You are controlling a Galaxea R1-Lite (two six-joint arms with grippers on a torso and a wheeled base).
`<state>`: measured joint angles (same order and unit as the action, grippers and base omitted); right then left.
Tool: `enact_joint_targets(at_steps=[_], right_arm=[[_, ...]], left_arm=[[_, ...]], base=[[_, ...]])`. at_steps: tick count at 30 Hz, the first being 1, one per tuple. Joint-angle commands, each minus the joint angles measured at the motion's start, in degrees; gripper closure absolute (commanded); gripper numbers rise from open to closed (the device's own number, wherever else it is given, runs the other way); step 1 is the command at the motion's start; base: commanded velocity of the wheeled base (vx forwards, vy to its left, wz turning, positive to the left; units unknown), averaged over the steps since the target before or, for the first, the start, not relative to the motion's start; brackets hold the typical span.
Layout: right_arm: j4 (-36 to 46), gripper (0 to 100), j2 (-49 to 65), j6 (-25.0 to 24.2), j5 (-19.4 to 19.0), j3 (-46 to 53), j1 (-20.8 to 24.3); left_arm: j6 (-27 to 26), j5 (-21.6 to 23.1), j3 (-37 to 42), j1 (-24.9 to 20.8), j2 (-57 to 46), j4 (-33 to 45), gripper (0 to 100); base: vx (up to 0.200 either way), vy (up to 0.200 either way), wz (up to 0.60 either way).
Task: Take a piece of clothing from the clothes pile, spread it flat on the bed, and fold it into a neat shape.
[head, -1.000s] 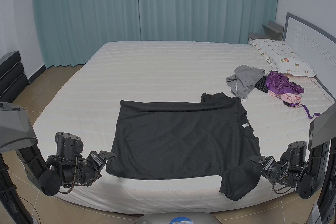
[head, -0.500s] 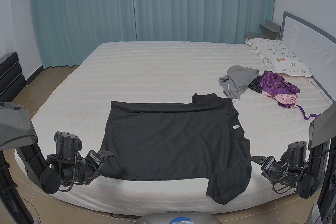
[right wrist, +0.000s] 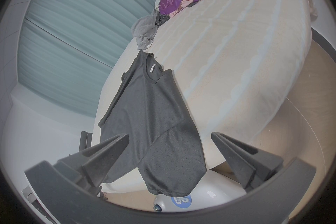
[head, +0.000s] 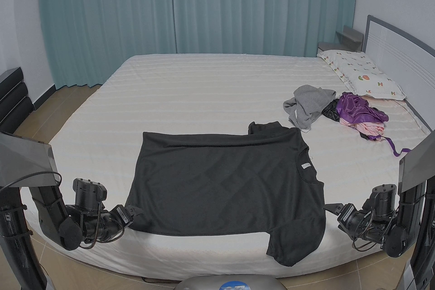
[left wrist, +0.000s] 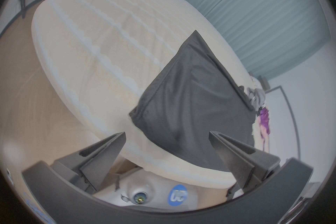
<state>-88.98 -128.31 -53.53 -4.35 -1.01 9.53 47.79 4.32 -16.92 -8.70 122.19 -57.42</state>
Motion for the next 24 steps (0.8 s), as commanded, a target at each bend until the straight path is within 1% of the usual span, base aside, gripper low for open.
enact_joint_targets(at_steps=[1,4,9,15,19,20,22,24], right_arm=[[-0.85,0,-0.37,0.00,-0.13,1.01,0.13],[-0.85,0,-0.37,0.00,-0.13,1.01,0.22],[-0.85,0,-0.37,0.00,-0.13,1.01,0.22],[-0.85,0,-0.37,0.00,-0.13,1.01,0.22],[-0.85,0,-0.37,0.00,-0.13,1.01,0.22],[-0.85,0,-0.37,0.00,-0.13,1.01,0.22],[-0.85,0,-0.37,0.00,-0.04,1.01,0.22],[-0.85,0,-0.37,0.00,-0.04,1.01,0.22]], left_arm=[[-3.23,-2.29,-0.75,-0.08,4.73,-0.24,0],[-3.58,-3.35,-2.24,-0.44,5.96,-0.68,0],[-5.86,-5.37,-4.52,-0.70,8.24,-1.47,0],[-5.78,-6.42,-7.34,-0.70,9.56,-1.38,0],[-5.42,-6.69,-7.51,-0.61,9.39,-1.38,0],[-5.42,-6.69,-7.51,-0.61,9.39,-1.38,100],[-4.46,-6.78,-6.99,-0.61,9.21,-1.38,100],[-2.35,-7.13,-6.37,-0.61,9.03,-1.38,100]], base=[[0.000,0.000,0.00],[0.000,0.000,0.00],[0.000,0.000,0.00],[0.000,0.000,0.00],[0.000,0.000,0.00],[0.000,0.000,0.00],[0.000,0.000,0.00],[0.000,0.000,0.00]])
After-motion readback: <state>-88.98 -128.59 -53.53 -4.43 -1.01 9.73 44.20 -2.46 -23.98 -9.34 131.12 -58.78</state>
